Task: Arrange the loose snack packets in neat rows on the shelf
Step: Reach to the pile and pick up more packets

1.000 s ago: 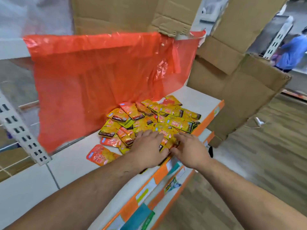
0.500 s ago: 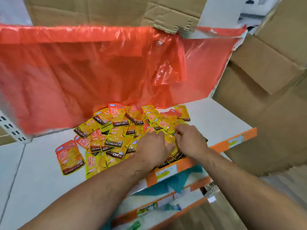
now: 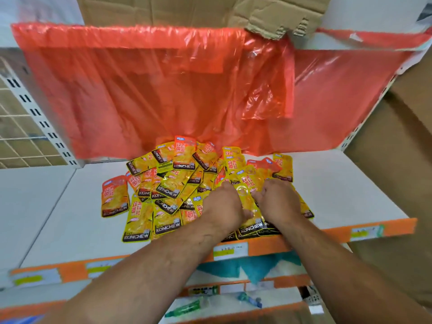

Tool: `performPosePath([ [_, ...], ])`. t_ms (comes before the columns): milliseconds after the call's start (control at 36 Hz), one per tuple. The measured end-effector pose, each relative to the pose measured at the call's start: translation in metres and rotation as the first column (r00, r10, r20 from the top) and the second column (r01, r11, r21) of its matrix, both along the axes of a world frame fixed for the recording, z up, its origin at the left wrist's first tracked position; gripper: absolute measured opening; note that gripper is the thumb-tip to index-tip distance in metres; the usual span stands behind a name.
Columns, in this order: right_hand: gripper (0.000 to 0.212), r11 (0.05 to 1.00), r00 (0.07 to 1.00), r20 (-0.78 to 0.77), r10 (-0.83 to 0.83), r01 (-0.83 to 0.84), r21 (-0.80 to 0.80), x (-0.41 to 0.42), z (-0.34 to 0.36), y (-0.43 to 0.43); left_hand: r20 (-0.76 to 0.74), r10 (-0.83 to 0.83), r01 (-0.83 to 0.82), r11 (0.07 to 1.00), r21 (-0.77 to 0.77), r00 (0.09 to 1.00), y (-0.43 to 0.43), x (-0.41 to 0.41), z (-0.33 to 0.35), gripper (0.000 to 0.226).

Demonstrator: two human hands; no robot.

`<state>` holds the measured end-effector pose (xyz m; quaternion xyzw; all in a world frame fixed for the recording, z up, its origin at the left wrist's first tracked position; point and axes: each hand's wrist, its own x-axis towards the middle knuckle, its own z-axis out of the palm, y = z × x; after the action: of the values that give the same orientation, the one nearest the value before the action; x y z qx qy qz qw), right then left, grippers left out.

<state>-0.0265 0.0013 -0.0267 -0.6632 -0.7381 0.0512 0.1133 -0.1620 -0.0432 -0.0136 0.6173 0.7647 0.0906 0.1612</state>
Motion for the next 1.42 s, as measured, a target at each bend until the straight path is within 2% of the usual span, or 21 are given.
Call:
performPosePath([
  [56,0.037,1.0,0.999,-0.034,-0.022,0.022,0.02,-0.002,0.001,0.002,0.045,0.032,-0.032,0.999,-0.003,0.998,-0.001,0.001,0.001,0.077],
  [139,0.05,0.997,0.982,-0.172,-0.074,0.076,0.005,-0.004,0.004,0.003,0.112,0.071,-0.071,0.997,-0.007,0.991,-0.002,0.002,0.003,0.074],
  [222,0.057,0.991,0.933,-0.335,-0.131,0.112,-0.075,-0.005,0.004,0.004,0.175,0.108,-0.112,0.994,0.011,0.979,0.001,-0.001,0.004,0.047],
  [278,0.051,0.987,0.909,-0.39,-0.148,0.112,-0.115,-0.005,0.004,0.004,0.194,0.115,-0.123,0.992,0.029,0.974,0.003,-0.004,0.003,0.035],
  [333,0.047,0.983,0.888,-0.427,-0.168,0.121,-0.134,-0.005,0.004,0.003,0.228,0.124,-0.137,0.99,0.044,0.966,0.004,-0.007,0.005,0.033],
  [389,0.042,0.976,0.846,-0.49,-0.212,0.157,-0.151,-0.005,0.008,0.001,0.316,0.141,-0.168,0.984,0.061,0.938,0.006,-0.012,0.005,0.028],
  [472,0.017,0.976,0.746,-0.629,-0.216,0.169,-0.136,-0.01,0.018,-0.007,0.523,0.168,-0.236,0.97,0.066,0.836,0.005,-0.023,0.008,0.016],
  [528,0.006,0.98,0.682,-0.705,-0.195,0.169,-0.107,-0.016,0.027,-0.013,0.673,0.205,-0.309,0.95,0.037,0.711,0.003,-0.033,0.01,0.024],
  [583,0.017,0.982,0.614,-0.77,-0.172,0.17,-0.084,-0.027,0.036,-0.02,0.771,0.233,-0.375,0.927,0.008,0.593,-0.002,-0.046,0.014,0.04],
  [639,0.01,0.981,0.557,-0.814,-0.166,0.178,-0.078,-0.041,0.042,-0.026,0.832,0.231,-0.405,0.914,-0.007,0.505,-0.008,-0.061,0.02,0.048],
  [722,0.016,0.986,0.495,-0.855,-0.156,0.136,-0.1,-0.069,0.047,-0.036,0.864,0.221,-0.428,0.904,-0.007,0.453,-0.021,-0.091,0.026,0.051],
  [806,0.041,0.988,0.436,-0.887,-0.153,0.046,-0.148,-0.107,0.049,-0.051,0.877,0.222,-0.437,0.899,-0.015,0.426,-0.04,-0.128,0.027,0.052],
  [889,0.048,0.989,0.454,-0.883,-0.123,-0.016,-0.146,-0.147,0.044,-0.065,0.874,0.218,-0.449,0.894,0.0,0.434,-0.065,-0.172,0.026,0.043],
  [944,0.052,0.986,0.44,-0.889,-0.126,-0.045,-0.162,-0.177,0.046,-0.081,0.861,0.239,-0.466,0.885,-0.003,0.449,-0.081,-0.205,0.021,0.021],
  [1000,0.047,0.986,0.435,-0.894,-0.107,-0.071,-0.152,-0.208,0.049,-0.097,0.861,0.249,-0.485,0.874,-0.003,0.444,-0.098,-0.24,0.017,0.01],
  [1056,0.034,0.984,0.446,-0.89,-0.095,-0.092,-0.151,-0.239,0.049,-0.112,0.869,0.256,-0.519,0.855,0.002,0.424,-0.116,-0.276,0.014,0.013],
  [1139,0.035,0.977,0.477,-0.876,-0.065,-0.149,-0.154,-0.287,0.046,-0.129,0.867,0.283,-0.573,0.819,0.005,0.411,-0.145,-0.327,0.012,0.017],
  [1222,0.021,0.945,0.459,-0.884,-0.082,-0.246,-0.216,-0.333,0.043,-0.146,0.863,0.327,-0.621,0.784,-0.019,0.386,-0.167,-0.372,0.007,0.017],
  [1278,0.032,0.918,0.484,-0.871,-0.09,-0.3,-0.261,-0.36,0.038,-0.152,0.858,0.347,-0.641,0.767,-0.026,0.38,-0.179,-0.398,0.004,0.014],
  [1361,0.021,0.882,0.51,-0.856,-0.089,-0.358,-0.305,-0.393,0.03,-0.158,0.86,0.368,-0.669,0.742,-0.042,0.354,-0.191,-0.428,0.001,0.014],
  [1417,0.029,0.876,0.533,-0.843,-0.072,-0.371,-0.309,-0.411,0.026,-0.157,0.858,0.379,-0.683,0.729,-0.045,0.348,-0.195,-0.444,-0.001,0.015],
])
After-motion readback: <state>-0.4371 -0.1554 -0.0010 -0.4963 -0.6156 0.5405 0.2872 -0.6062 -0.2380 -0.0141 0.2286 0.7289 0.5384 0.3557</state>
